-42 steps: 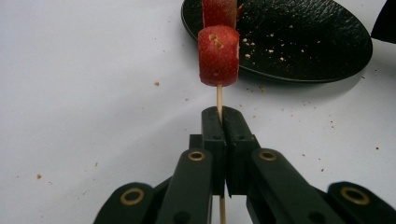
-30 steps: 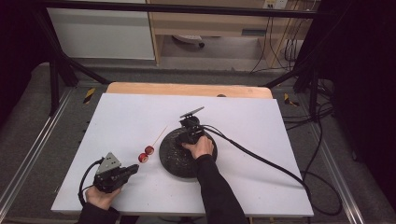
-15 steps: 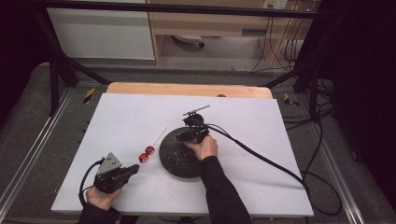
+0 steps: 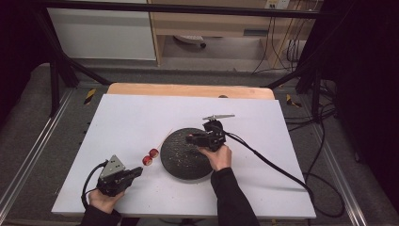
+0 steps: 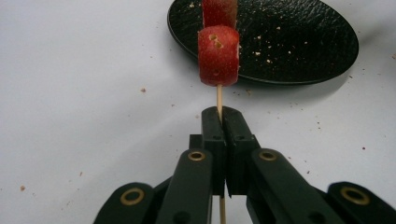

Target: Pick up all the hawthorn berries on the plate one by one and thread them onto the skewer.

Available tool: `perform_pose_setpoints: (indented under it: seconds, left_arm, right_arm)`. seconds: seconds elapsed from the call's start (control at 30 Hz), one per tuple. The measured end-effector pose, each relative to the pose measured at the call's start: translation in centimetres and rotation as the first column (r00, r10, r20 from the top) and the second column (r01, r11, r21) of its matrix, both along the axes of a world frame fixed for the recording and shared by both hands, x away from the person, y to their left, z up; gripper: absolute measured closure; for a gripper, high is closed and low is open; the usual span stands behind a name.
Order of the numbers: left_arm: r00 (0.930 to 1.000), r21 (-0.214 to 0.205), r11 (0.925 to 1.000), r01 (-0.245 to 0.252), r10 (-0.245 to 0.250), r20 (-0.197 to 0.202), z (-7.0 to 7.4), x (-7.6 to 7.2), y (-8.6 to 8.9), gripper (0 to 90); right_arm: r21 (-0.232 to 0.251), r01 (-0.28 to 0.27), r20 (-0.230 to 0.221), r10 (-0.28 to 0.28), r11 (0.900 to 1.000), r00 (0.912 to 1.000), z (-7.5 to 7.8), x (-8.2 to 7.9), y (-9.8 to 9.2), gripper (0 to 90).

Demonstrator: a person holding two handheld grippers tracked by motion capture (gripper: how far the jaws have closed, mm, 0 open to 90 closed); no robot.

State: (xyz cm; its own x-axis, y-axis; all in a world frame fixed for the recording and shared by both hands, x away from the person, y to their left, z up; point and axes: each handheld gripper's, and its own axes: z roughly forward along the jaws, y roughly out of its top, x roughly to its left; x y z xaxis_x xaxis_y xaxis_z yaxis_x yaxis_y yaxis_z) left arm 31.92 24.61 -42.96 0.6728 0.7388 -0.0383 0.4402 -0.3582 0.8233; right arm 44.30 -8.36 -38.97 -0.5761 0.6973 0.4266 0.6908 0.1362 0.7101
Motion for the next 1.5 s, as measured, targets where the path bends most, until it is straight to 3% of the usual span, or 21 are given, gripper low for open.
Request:
perform_pose_setpoints:
  seconds: [0.2,0.4,0.7,0.83,1.0,1.07,1.37,1.5]
  left_arm:
    - [0.9999,0.004,0.9999,0.011,-0.011,-0.001,0.0,-0.1,-0.5,88.1]
    - [0.9998,0.002,0.9998,0.018,-0.018,0.003,0.0,-0.2,-1.0,88.1]
    - [0.9995,-0.007,0.9995,0.031,-0.031,0.004,0.0,-0.4,-1.9,88.1]
    - [0.9991,-0.010,0.9991,0.041,-0.041,0.010,0.1,-0.6,-2.4,88.1]
    - [0.9991,-0.018,0.9989,0.042,-0.042,0.011,0.1,-0.8,-2.8,88.0]
    - [0.9991,-0.026,0.9988,0.042,-0.042,0.006,0.1,-0.8,-3.0,88.0]
    - [0.9996,-0.075,0.9968,0.028,-0.028,-0.002,0.3,-1.1,-3.7,88.1]
    - [0.9996,-0.090,0.9956,0.026,-0.027,-0.005,0.4,-1.1,-4.1,88.0]
  right_arm:
    - [0.100,0.027,0.031,-0.030,0.9946,0.9991,-0.8,-1.2,-1.8,61.3]
    - [0.199,0.055,0.070,-0.070,0.9785,0.9951,-1.4,-2.3,-3.0,61.3]
    - [0.326,0.096,0.132,-0.146,0.9404,0.9804,-2.0,-3.4,-3.8,61.3]
    - [0.357,0.096,0.154,-0.160,0.9292,0.9750,-2.0,-3.7,-3.9,61.3]
    - [0.415,0.100,0.169,-0.185,0.9043,0.9680,-1.6,-3.9,-3.9,61.3]
    - [0.428,0.104,0.182,-0.198,0.8976,0.9630,-1.5,-3.9,-3.9,61.4]
    - [0.515,0.123,0.216,-0.267,0.8485,0.9392,-1.2,-3.9,-3.9,61.4]
    - [0.531,0.126,0.231,-0.286,0.8383,0.9300,-1.1,-3.7,-3.9,61.4]
